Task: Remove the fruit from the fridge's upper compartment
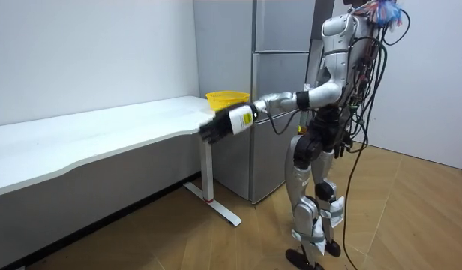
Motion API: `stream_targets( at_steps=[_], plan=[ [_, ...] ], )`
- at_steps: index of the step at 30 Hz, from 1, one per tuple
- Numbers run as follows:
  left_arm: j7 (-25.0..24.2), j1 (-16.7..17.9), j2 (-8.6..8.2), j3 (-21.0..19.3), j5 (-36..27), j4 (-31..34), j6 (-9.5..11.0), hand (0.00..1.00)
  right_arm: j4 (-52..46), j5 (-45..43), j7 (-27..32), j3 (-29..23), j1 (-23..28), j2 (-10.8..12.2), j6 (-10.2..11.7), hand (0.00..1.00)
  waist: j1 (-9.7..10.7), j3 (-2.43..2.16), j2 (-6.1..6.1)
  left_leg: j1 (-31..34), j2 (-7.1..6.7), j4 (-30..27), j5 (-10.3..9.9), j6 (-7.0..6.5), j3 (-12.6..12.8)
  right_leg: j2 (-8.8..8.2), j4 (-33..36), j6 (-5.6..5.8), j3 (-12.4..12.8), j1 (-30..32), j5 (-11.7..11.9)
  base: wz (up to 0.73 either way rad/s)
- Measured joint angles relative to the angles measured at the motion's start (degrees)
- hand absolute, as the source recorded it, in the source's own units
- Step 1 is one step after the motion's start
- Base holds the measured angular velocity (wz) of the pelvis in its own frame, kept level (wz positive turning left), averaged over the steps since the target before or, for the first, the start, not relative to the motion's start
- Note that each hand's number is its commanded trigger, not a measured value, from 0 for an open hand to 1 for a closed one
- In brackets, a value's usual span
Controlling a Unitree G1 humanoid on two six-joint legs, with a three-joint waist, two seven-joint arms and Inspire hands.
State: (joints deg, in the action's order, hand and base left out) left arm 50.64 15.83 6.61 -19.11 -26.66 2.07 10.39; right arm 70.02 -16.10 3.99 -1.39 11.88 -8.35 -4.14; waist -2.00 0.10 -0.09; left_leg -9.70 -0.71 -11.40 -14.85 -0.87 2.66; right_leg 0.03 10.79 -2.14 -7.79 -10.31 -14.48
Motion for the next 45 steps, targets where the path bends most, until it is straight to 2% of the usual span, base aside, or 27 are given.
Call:
stream_targets(
  at_steps=[1,5,8,10,12,16,17,19,21,26,32,35,38,40,42,45],
  plan=[
    [0.0,0.0,0.06,-0.4,0.0,1.6,0.0,0.0,0.0,0.0,-0.1,0.0,0.1,0.0,0.1,0.0,0.1,-0.13,0.31,0.0,0.0,0.0,0.0,0.0,0.0,0.0,0.0,0.0,0.0,0.0,0.0,0.0],
    [0.2,-0.1,0.73,-0.9,1.0,9.9,1.1,0.0,1.2,0.1,-1.6,0.0,0.5,0.1,0.6,0.0,0.5,0.07,0.62,0.3,-0.09,-0.1,0.0,0.0,-0.4,0.02,-0.2,0.01,-0.2,0.2,0.0,0.03],
    [-0.8,-0.8,0.95,-0.9,2.5,13.5,1.2,0.0,1.4,0.4,-2.8,0.0,0.5,0.1,0.6,0.0,1.3,0.47,0.91,0.9,-0.16,-0.3,0.0,0.0,-0.9,-0.03,-0.2,0.02,-0.4,0.4,0.0,0.08],
    [-2.2,-1.5,1.4,-0.9,2.7,15.5,1.2,0.0,1.3,0.4,-3.5,0.0,0.6,0.2,0.6,0.0,1.7,0.48,0.93,0.9,-0.15,-0.3,0.0,0.0,-1.2,-0.06,-0.3,0.01,-0.5,0.4,0.0,0.06],
    [-5.0,-3.7,2.31,-0.3,2.7,16.7,1.2,0.0,1.8,0.0,-4.0,0.0,0.6,0.1,0.6,0.0,1.9,0.59,1.12,0.9,-0.12,-0.3,0.0,0.0,-1.2,0.02,-0.2,0.01,-0.4,0.4,0.0,0.0],
    [-10.5,-6.5,2.45,1.3,2.2,21.0,1.2,0.0,2.8,0.0,-5.1,0.0,-0.5,0.1,0.5,0.0,2.3,0.68,0.95,1.2,-0.14,-0.3,0.0,0.0,-1.2,0.03,-0.3,0.01,-0.3,0.7,0.0,0.0],
    [-12.6,-7.3,3.02,2.5,1.0,21.5,1.2,0.0,3.0,-0.1,-5.5,0.1,-0.9,0.1,0.3,0.0,2.7,0.64,0.77,1.3,-0.19,-0.3,0.0,-0.01,-1.3,0.04,-0.2,0.01,-0.4,0.7,0.0,0.06],
    [-16.1,-7.6,3.59,4.0,-0.1,21.5,0.6,0.0,3.2,-0.4,-6.1,0.1,-1.6,0.1,0.3,0.0,3.4,0.54,0.61,1.3,-0.22,-0.3,0.0,-0.01,-1.3,0.06,-0.2,0.01,-0.4,0.6,0.0,0.03],
    [-20.3,-8.2,3.56,6.1,-0.3,21.4,-1.6,0.0,3.2,-1.8,-6.6,0.1,-2.2,0.1,0.3,0.0,4.2,0.54,0.61,1.2,-0.16,-0.3,0.0,-0.01,-1.3,0.04,-0.1,0.01,-0.3,0.6,0.0,-0.02],
    [-27.4,-9.1,3.55,9.4,-0.3,21.0,-5.3,0.0,3.5,-3.3,-6.5,0.0,-3.6,-0.2,-0.9,0.0,5.4,0.67,0.6,1.0,-0.06,-0.2,0.0,-0.01,-1.2,0.04,-0.1,-0.02,-0.2,0.5,0.0,-0.01],
    [-34.2,-13.1,3.56,9.7,-0.3,20.8,-8.7,0.0,3.5,-5.1,-6.4,-0.6,-4.0,-0.5,-1.6,0.0,6.4,0.69,1.54,1.4,-0.02,-0.2,0.0,-0.01,-0.9,0.08,0.0,-0.1,0.6,1.3,0.1,-0.05],
    [-37.8,-15.1,3.56,9.7,-0.2,20.8,-10.2,0.0,3.7,-5.0,-7.4,-0.6,-3.9,-0.6,-2.3,0.0,6.5,0.41,1.98,1.4,-0.02,-0.2,0.0,-0.01,-0.9,0.12,0.0,-0.1,0.7,1.3,0.1,-0.01],
    [-40.2,-16.1,3.76,10.5,-0.1,20.8,-10.6,0.0,4.1,-4.7,-8.0,-0.6,-3.9,-0.9,-2.3,0.0,6.5,0.18,2.33,1.2,0.0,-0.1,0.0,-0.01,-0.6,0.14,0.0,-0.1,1.1,1.3,0.1,-0.06],
    [-41.5,-16.2,4.16,11.0,-0.1,20.9,-11.0,0.0,4.3,-4.4,-7.9,-0.6,-3.8,-1.1,-2.3,0.0,6.6,0.17,2.35,1.1,0.04,-0.1,0.0,-0.01,-0.4,0.11,0.0,-0.11,1.2,1.3,0.1,-0.05],
    [-43.4,-16.7,5.47,11.8,-0.1,20.9,-12.3,0.0,4.3,-4.4,-7.6,-0.6,-4.0,-1.1,-2.8,0.0,6.9,0.22,2.27,1.1,0.06,0.0,0.0,-0.01,-0.4,0.15,0.0,-0.11,1.4,1.3,0.1,0.0],
    [-45.7,-18.0,6.09,13.3,-0.1,20.9,-13.3,0.0,4.3,-4.6,-7.0,-0.6,-4.2,-1.2,-3.1,0.0,7.2,0.23,2.27,1.1,0.02,0.0,0.0,-0.01,-0.4,0.31,0.0,-0.1,1.3,1.3,0.1,0.0]
  ],
)
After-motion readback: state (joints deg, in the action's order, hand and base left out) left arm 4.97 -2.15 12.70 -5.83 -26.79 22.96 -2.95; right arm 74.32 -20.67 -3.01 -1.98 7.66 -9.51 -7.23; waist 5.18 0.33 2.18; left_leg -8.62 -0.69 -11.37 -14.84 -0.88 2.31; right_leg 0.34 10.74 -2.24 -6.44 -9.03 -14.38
